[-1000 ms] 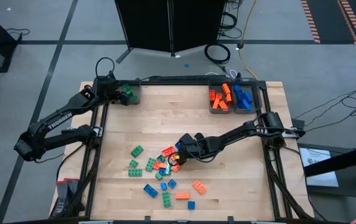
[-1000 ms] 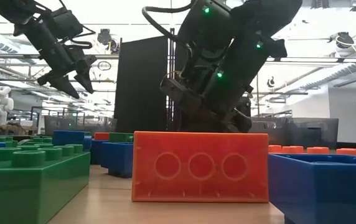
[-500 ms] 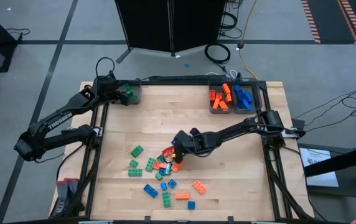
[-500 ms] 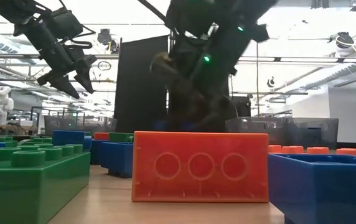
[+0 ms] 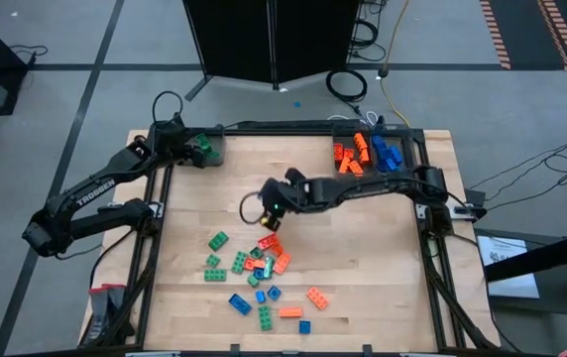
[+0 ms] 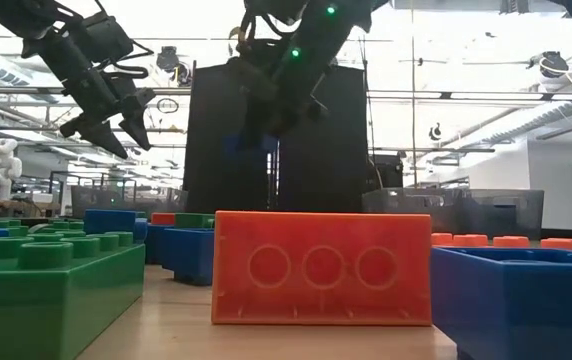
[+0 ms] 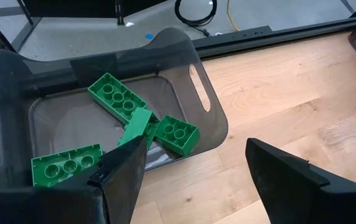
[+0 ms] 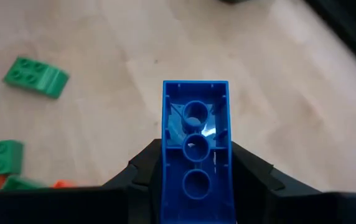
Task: Sort blocks
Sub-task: Put the blue game piece into the right black bin
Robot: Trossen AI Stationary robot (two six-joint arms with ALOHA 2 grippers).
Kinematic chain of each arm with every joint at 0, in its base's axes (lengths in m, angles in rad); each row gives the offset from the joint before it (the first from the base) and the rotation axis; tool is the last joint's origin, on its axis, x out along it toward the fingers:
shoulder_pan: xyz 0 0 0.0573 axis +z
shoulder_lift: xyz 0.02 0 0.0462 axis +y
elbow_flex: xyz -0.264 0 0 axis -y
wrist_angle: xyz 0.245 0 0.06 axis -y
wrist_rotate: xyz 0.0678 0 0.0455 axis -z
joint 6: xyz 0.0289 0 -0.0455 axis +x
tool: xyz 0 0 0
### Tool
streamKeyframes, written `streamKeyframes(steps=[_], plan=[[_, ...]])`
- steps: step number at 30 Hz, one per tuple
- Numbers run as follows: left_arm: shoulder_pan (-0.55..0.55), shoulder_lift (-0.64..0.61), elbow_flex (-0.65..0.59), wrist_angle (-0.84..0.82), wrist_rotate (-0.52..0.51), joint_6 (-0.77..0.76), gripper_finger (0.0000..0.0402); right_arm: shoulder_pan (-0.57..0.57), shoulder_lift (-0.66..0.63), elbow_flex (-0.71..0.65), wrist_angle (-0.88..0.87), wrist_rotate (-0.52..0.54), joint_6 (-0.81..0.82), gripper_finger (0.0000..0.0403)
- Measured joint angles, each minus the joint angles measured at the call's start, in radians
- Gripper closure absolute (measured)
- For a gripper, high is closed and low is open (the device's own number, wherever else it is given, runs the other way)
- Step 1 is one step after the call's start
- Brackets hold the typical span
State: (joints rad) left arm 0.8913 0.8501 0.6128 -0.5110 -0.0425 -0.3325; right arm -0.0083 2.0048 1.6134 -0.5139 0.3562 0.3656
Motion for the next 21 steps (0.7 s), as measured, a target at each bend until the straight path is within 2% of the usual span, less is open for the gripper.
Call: streamKeyframes(steps=[6,12,21], plan=[[0.000,0.000,0.000,0.000,0.000,0.000,0.0125,-0.104,0.000,0.064,-0.051,-0.061,-0.111,0.0287],[0.000,0.000,0.000,-0.001,0.000,0.000,0.0125,-0.214,-0.001,0.066,-0.106,-0.128,-0.151,0.0287],[0.000,0.000,0.000,-0.006,0.000,0.000,0.0125,-0.333,-0.028,0.066,-0.221,-0.131,-0.221,0.0287]])
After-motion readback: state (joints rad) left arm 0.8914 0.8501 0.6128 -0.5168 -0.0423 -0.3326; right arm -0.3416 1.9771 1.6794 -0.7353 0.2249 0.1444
